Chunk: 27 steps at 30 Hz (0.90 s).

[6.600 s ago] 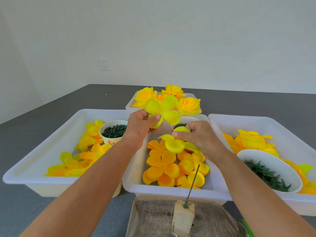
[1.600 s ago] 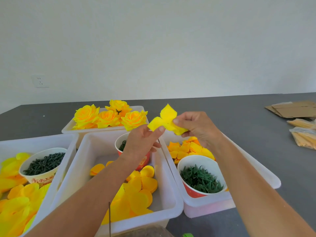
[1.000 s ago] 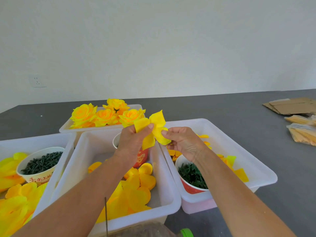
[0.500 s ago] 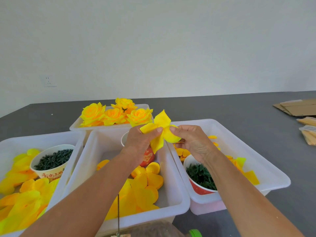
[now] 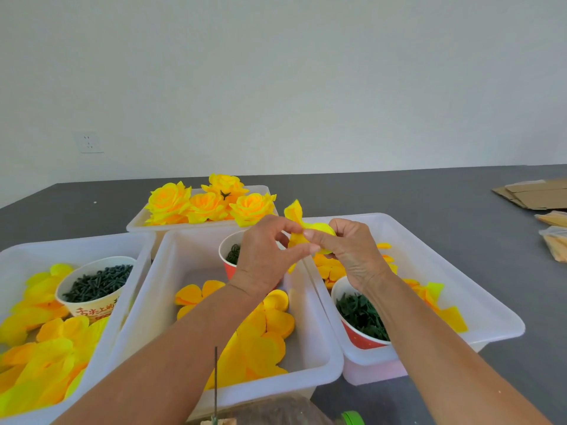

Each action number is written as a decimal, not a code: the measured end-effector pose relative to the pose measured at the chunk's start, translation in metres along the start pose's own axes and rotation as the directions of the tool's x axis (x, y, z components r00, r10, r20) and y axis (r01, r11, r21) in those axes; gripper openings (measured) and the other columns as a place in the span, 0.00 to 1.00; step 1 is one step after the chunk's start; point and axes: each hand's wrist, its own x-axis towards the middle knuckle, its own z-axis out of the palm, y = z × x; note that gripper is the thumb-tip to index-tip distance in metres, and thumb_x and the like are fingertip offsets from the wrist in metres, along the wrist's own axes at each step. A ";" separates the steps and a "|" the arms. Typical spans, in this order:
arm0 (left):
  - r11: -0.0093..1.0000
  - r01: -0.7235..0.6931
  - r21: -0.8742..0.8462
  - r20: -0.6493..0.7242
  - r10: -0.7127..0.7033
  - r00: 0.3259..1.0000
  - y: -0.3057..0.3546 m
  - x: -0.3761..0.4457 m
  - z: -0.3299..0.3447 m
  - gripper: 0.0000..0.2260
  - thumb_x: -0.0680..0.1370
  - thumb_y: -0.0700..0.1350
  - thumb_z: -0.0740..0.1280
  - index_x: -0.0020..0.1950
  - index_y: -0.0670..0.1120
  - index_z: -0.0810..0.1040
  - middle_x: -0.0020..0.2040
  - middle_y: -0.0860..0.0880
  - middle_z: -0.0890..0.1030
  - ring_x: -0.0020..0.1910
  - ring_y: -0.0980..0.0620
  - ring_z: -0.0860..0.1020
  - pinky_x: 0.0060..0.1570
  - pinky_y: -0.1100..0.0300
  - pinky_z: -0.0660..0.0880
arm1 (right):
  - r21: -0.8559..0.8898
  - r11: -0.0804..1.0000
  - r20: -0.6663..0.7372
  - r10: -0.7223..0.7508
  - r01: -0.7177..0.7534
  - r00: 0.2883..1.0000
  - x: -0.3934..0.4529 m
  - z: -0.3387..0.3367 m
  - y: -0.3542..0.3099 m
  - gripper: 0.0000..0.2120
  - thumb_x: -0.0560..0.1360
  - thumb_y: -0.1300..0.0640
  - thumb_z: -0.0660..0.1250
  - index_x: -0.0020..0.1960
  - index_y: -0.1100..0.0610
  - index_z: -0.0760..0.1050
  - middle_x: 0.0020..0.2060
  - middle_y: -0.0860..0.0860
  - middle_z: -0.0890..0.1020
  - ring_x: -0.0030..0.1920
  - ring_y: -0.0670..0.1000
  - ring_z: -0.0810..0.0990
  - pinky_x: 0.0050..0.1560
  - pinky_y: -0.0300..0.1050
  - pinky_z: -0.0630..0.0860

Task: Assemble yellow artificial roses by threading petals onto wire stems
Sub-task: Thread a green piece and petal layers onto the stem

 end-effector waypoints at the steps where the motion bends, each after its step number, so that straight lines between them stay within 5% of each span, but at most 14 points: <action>1: 1.000 0.009 -0.010 0.050 -0.009 0.999 -0.001 -0.001 0.002 0.13 0.65 0.48 0.78 0.44 0.48 0.79 0.40 0.57 0.76 0.37 0.62 0.74 0.35 0.73 0.70 | -0.003 1.000 0.018 0.008 -0.008 1.000 0.000 0.000 0.000 0.23 0.66 0.57 0.76 0.22 0.51 0.64 0.21 0.45 0.64 0.24 0.45 0.65 0.26 0.36 0.68; 6: 0.999 0.039 -0.009 0.146 -0.037 0.989 -0.004 0.000 0.001 0.14 0.64 0.48 0.78 0.45 0.47 0.79 0.39 0.53 0.79 0.37 0.58 0.75 0.36 0.71 0.71 | 0.028 0.998 0.139 0.047 -0.051 0.989 -0.004 0.003 -0.004 0.20 0.59 0.46 0.75 0.24 0.51 0.64 0.23 0.48 0.62 0.27 0.47 0.65 0.28 0.38 0.70; 10: 0.987 0.124 -0.100 0.162 -0.106 0.981 -0.002 -0.001 0.001 0.08 0.69 0.46 0.75 0.43 0.45 0.80 0.36 0.55 0.80 0.33 0.62 0.75 0.35 0.72 0.72 | 0.102 0.991 0.193 0.071 -0.092 0.979 -0.005 0.003 -0.007 0.21 0.62 0.43 0.71 0.32 0.61 0.70 0.27 0.55 0.69 0.30 0.50 0.69 0.37 0.43 0.73; 16: 0.885 0.275 -0.377 0.153 -0.233 0.960 0.000 0.002 -0.005 0.09 0.77 0.41 0.66 0.43 0.37 0.81 0.42 0.28 0.77 0.39 0.47 0.73 0.41 0.53 0.73 | 0.200 0.969 0.272 0.088 -0.145 0.958 -0.004 0.001 -0.009 0.08 0.68 0.53 0.69 0.34 0.57 0.77 0.31 0.51 0.79 0.32 0.47 0.76 0.36 0.39 0.75; 21: 0.812 0.364 -0.457 0.036 -0.392 0.919 -0.007 0.009 -0.008 0.05 0.77 0.38 0.65 0.44 0.38 0.79 0.41 0.39 0.80 0.41 0.47 0.76 0.42 0.54 0.76 | 0.130 0.971 0.190 0.176 -0.202 0.966 -0.002 -0.002 -0.008 0.05 0.74 0.62 0.66 0.41 0.59 0.78 0.36 0.53 0.82 0.34 0.47 0.80 0.35 0.38 0.75; 24: 0.738 0.409 -0.536 -0.019 -0.495 0.869 -0.013 0.012 -0.010 0.07 0.77 0.37 0.65 0.41 0.44 0.78 0.38 0.47 0.81 0.35 0.54 0.80 0.33 0.63 0.78 | 0.095 0.970 0.113 0.213 -0.224 0.971 -0.001 -0.003 -0.007 0.03 0.75 0.62 0.67 0.44 0.60 0.79 0.38 0.54 0.82 0.35 0.48 0.80 0.33 0.37 0.74; 27: 0.710 0.395 -0.583 -0.082 -0.535 0.841 -0.016 0.014 -0.012 0.06 0.76 0.34 0.66 0.40 0.42 0.76 0.37 0.46 0.80 0.34 0.52 0.80 0.33 0.63 0.79 | 0.078 0.969 -0.011 0.237 -0.235 0.971 0.001 -0.003 -0.006 0.02 0.74 0.61 0.68 0.42 0.58 0.79 0.36 0.53 0.82 0.35 0.49 0.78 0.33 0.38 0.73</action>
